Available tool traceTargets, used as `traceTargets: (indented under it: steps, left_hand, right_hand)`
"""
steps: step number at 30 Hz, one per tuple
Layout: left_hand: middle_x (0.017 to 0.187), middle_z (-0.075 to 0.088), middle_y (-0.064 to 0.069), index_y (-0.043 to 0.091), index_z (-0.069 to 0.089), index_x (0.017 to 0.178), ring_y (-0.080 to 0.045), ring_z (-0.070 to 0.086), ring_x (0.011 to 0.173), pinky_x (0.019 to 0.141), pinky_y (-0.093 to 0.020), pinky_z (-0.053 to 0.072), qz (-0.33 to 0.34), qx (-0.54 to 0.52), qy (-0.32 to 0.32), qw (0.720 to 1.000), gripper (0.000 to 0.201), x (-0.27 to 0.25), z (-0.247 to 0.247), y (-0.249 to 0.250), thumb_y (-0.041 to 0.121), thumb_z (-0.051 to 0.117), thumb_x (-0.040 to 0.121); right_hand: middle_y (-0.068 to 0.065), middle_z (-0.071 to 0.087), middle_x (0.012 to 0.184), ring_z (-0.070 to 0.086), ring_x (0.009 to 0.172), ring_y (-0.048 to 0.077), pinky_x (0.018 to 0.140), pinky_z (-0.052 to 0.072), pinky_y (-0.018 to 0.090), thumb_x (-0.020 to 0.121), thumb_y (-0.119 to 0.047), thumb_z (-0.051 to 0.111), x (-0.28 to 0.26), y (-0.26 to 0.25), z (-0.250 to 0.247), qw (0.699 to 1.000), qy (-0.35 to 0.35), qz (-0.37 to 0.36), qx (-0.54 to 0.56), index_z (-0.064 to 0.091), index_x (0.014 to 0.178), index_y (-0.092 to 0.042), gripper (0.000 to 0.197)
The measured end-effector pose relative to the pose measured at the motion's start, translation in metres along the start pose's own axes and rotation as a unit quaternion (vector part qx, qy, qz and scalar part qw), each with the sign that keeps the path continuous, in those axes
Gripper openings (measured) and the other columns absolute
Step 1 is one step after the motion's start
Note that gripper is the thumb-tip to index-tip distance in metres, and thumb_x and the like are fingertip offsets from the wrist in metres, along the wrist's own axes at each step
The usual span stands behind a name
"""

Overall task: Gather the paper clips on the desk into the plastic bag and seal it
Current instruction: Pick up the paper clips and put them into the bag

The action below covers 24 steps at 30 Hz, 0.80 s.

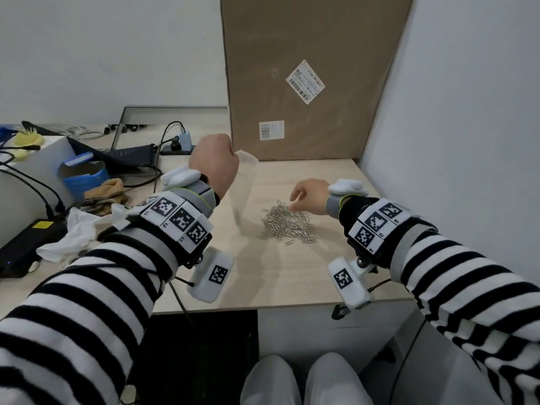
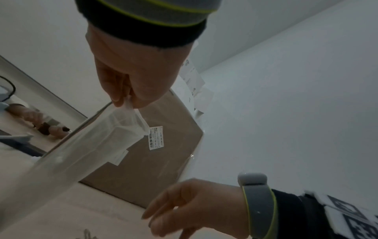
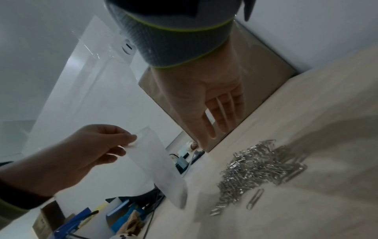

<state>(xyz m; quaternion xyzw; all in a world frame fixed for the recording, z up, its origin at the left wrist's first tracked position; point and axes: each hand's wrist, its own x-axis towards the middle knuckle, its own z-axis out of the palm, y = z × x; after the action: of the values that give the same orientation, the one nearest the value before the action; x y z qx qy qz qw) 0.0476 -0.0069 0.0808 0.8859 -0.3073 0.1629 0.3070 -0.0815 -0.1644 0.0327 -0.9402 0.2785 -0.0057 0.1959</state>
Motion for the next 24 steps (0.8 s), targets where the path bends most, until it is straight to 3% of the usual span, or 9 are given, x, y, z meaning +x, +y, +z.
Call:
traceTargets:
  steps: [5, 8, 11, 14, 18, 21, 24]
  left_hand:
    - [0.096, 0.066, -0.017, 0.003, 0.069, 0.087, -0.034, 0.06, 0.09, 0.067, -0.031, 0.037, 0.038, 0.009, -0.052, 0.998, 0.017, -0.007, 0.02, 0.002, 0.01, 0.053, 0.085]
    - [0.096, 0.07, -0.015, 0.005, 0.072, 0.088, -0.032, 0.062, 0.092, 0.074, -0.033, 0.045, 0.046, -0.013, -0.104, 0.993, 0.018, -0.014, 0.038, 0.005, 0.013, 0.057, 0.085]
    - [0.098, 0.071, -0.012, 0.007, 0.072, 0.09, -0.03, 0.061, 0.096, 0.079, -0.033, 0.047, 0.042, -0.036, -0.126, 0.99, 0.02, -0.018, 0.055, 0.008, 0.008, 0.053, 0.082]
    - [0.098, 0.07, -0.011, 0.007, 0.07, 0.094, -0.029, 0.061, 0.096, 0.076, -0.028, 0.043, 0.031, -0.072, -0.131, 0.988, 0.02, -0.022, 0.065, 0.007, 0.007, 0.055, 0.08]
    - [0.094, 0.07, -0.008, 0.008, 0.067, 0.093, -0.026, 0.061, 0.092, 0.075, -0.028, 0.044, 0.018, -0.108, -0.125, 0.986, 0.015, -0.026, 0.073, 0.004, 0.008, 0.06, 0.08]
    - [0.091, 0.072, -0.006, 0.009, 0.068, 0.088, -0.025, 0.063, 0.09, 0.075, -0.028, 0.045, 0.014, -0.112, -0.116, 0.987, 0.011, -0.028, 0.075, 0.002, 0.011, 0.06, 0.08]
    - [0.088, 0.072, -0.006, 0.01, 0.069, 0.083, -0.025, 0.063, 0.087, 0.071, -0.029, 0.046, 0.002, -0.111, -0.119, 0.987, 0.01, -0.031, 0.076, 0.0, 0.011, 0.06, 0.081]
  right_hand:
    - [0.001, 0.049, 0.138, 0.05, 0.123, 0.024, 0.1, 0.043, 0.035, 0.075, -0.047, 0.073, 0.006, 0.006, 0.024, 0.992, -0.083, 0.024, -0.09, 0.049, 0.133, -0.025, 0.067]
    - [0.005, 0.044, 0.144, 0.046, 0.13, 0.026, 0.104, 0.041, 0.036, 0.077, -0.044, 0.072, 0.012, 0.002, 0.036, 0.987, -0.11, 0.004, -0.12, 0.039, 0.141, -0.024, 0.075]
    - [0.008, 0.045, 0.142, 0.049, 0.125, 0.028, 0.102, 0.044, 0.039, 0.075, -0.042, 0.073, 0.017, 0.001, 0.045, 0.983, -0.125, -0.012, -0.131, 0.037, 0.142, -0.023, 0.078]
    - [0.009, 0.045, 0.135, 0.053, 0.117, 0.029, 0.096, 0.048, 0.037, 0.078, -0.036, 0.07, 0.021, 0.0, 0.052, 0.985, -0.112, -0.031, -0.129, 0.044, 0.136, -0.019, 0.065]
    - [0.015, 0.048, 0.135, 0.05, 0.122, 0.032, 0.098, 0.043, 0.037, 0.084, -0.023, 0.065, 0.03, 0.003, 0.057, 0.99, -0.094, -0.033, -0.1, 0.05, 0.131, -0.014, 0.05]
    - [0.012, 0.057, 0.124, 0.058, 0.109, 0.03, 0.086, 0.044, 0.031, 0.089, -0.012, 0.053, 0.03, 0.004, 0.058, 0.992, -0.076, -0.045, -0.094, 0.056, 0.119, -0.01, 0.03]
    - [0.007, 0.063, 0.113, 0.058, 0.093, 0.024, 0.074, 0.041, 0.027, 0.088, -0.005, 0.049, 0.03, 0.01, 0.058, 0.998, -0.041, -0.031, -0.047, 0.061, 0.106, -0.012, 0.023]
